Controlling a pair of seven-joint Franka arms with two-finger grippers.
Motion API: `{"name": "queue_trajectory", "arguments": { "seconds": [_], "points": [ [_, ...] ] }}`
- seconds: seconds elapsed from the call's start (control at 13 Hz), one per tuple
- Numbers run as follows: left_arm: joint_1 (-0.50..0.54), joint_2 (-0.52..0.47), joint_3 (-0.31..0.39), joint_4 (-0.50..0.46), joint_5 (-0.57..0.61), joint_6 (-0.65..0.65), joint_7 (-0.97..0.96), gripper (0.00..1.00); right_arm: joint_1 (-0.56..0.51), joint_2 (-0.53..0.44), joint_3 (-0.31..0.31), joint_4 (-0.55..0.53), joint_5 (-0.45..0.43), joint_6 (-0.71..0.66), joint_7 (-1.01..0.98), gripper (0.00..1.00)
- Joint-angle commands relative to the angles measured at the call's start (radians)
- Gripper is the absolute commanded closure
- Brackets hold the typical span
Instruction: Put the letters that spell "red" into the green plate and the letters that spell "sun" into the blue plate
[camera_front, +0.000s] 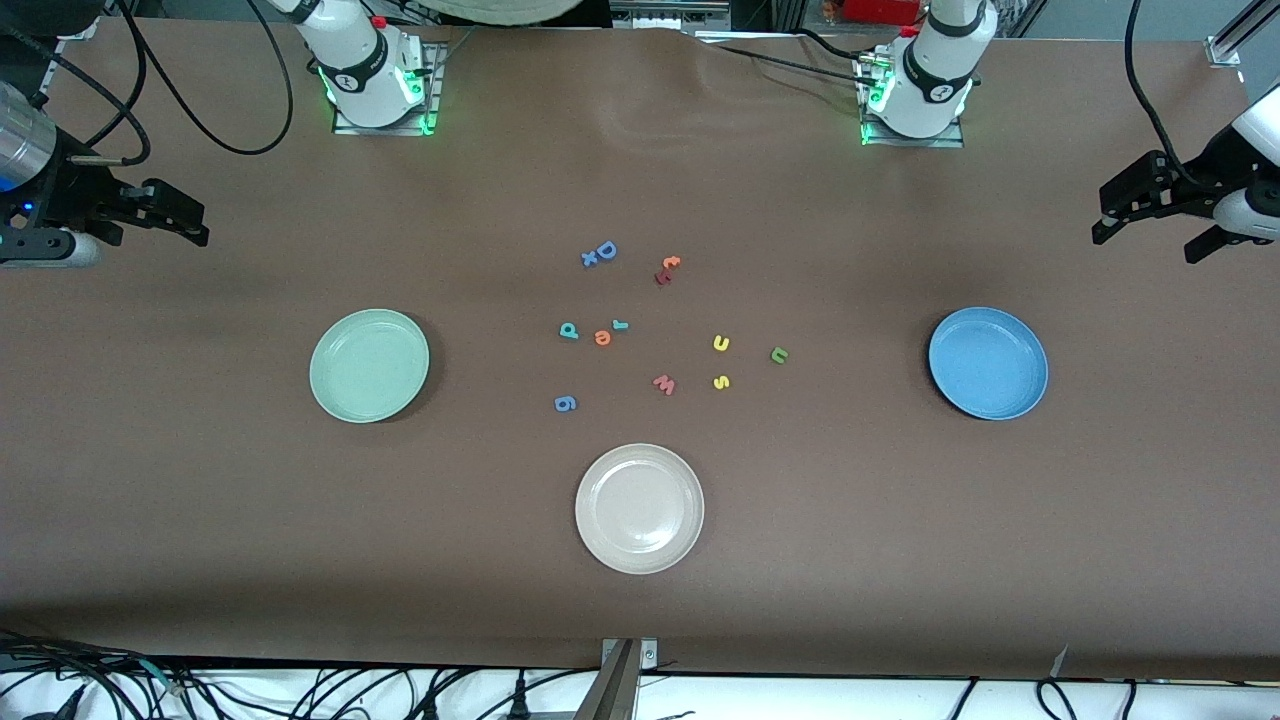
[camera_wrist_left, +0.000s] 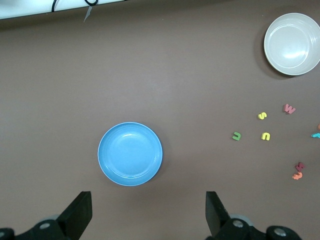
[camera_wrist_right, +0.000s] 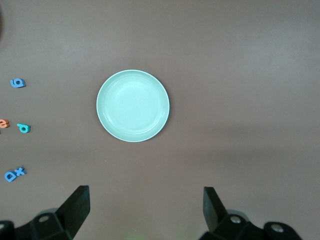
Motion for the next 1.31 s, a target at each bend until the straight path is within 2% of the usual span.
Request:
{"name": "queue_trajectory", "arguments": {
  "seconds": [0.0, 0.92, 1.07, 1.15, 1.23],
  "points": [
    [-0.001, 0.009, 0.0, 0.023, 0.01, -0.005, -0.007, 0.0, -0.004, 0.006, 0.001, 0.014, 0.0, 0.008, -0.013, 0.0],
    [-0.016, 0.008, -0.059, 0.056, 0.04, -0.005, 0.002, 0.0, -0.004, 0.006, 0.001, 0.016, 0.001, 0.005, -0.014, 0.0],
    [-0.063, 0.0, -0.028, 0.049, 0.05, -0.006, 0.002, 0.0, -0.004, 0.005, 0.001, 0.014, 0.001, 0.005, -0.014, 0.0],
    [-0.12, -0.003, 0.015, 0.049, 0.087, -0.008, 0.002, 0.0, -0.004, 0.006, 0.001, 0.014, 0.003, 0.005, -0.014, 0.0],
    [-0.13, -0.003, 0.02, 0.05, 0.09, -0.017, 0.002, 0.0, -0.004, 0.006, 0.001, 0.014, 0.003, 0.005, -0.014, 0.0]
  ]
}}
